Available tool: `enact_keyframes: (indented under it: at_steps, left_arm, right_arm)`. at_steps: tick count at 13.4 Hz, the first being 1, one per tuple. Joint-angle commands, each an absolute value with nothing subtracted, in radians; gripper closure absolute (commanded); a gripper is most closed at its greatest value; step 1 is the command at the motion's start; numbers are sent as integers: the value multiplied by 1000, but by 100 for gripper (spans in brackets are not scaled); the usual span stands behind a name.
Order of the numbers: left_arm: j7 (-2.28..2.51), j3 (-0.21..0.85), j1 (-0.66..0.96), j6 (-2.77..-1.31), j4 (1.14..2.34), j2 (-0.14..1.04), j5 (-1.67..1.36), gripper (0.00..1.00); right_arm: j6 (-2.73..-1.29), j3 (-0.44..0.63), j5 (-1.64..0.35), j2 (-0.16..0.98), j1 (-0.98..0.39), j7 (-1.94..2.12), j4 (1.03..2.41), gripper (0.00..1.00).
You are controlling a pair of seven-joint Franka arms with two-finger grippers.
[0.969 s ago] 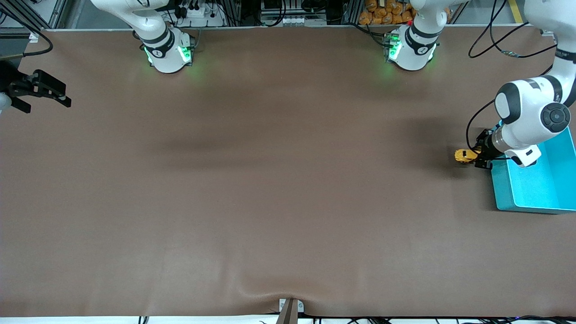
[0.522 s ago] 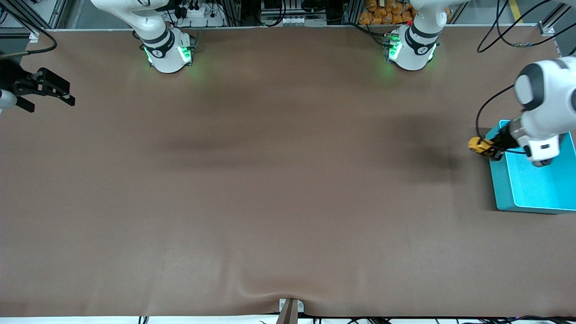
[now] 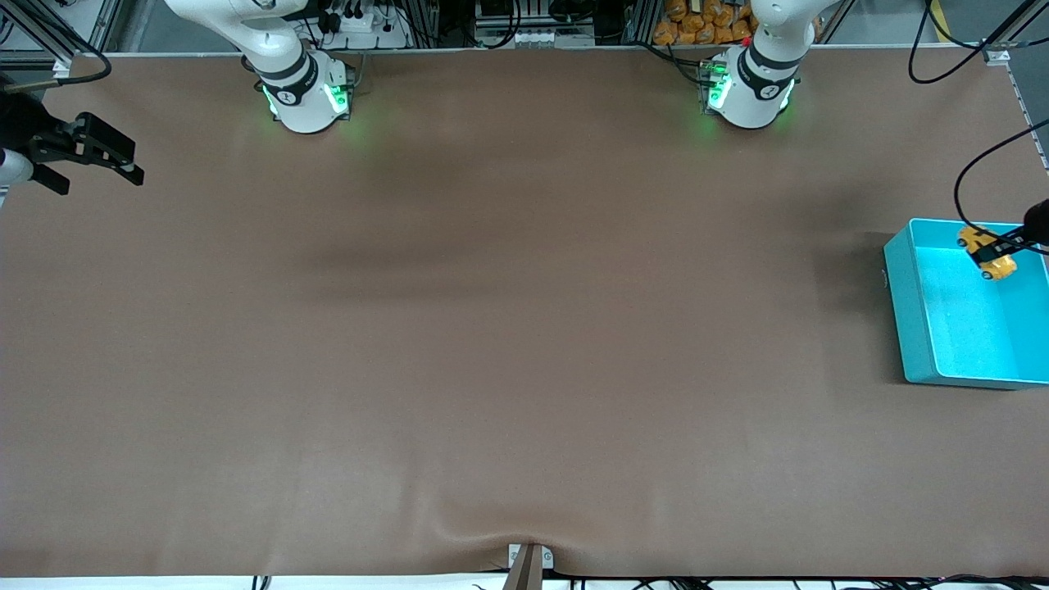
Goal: Wind and store yellow beetle car
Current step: 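Lift the car with the left gripper and lower it into the box, then open the left gripper to release the car inside the box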
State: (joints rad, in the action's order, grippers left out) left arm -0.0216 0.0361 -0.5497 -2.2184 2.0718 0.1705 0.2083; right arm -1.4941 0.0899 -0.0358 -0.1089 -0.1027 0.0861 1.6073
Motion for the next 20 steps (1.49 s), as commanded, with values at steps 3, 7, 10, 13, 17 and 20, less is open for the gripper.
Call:
enact_keyframes:
  at_steps: [3, 7, 10, 13, 17, 20]
  left_arm:
    - [-142, 51, -598, -2357, 2002, 337, 267, 100]
    - [-277, 52, -623, -2395, 1948, 423, 267, 100]
    - [-325, 54, -621, -2408, 1924, 466, 267, 99]
    - [-325, 55, -620, -2459, 1924, 502, 262, 97]
    - [-322, 55, -618, -2493, 1924, 522, 258, 84]
    - [-310, 55, -618, -2496, 1924, 531, 256, 43]
  right_arm:
    - [-1485, 100, -55, -123, -110, 48, 1611, 0]
    - [-1470, 106, -55, -123, -104, 51, 1609, 0]
    - [-1467, 106, -55, -123, -104, 54, 1609, 0]
    - [-1465, 106, -54, -123, -104, 54, 1609, 0]
    - [-1466, 106, -55, -123, -106, 54, 1609, 0]
    - [-1466, 106, -54, -123, -104, 54, 1609, 0]
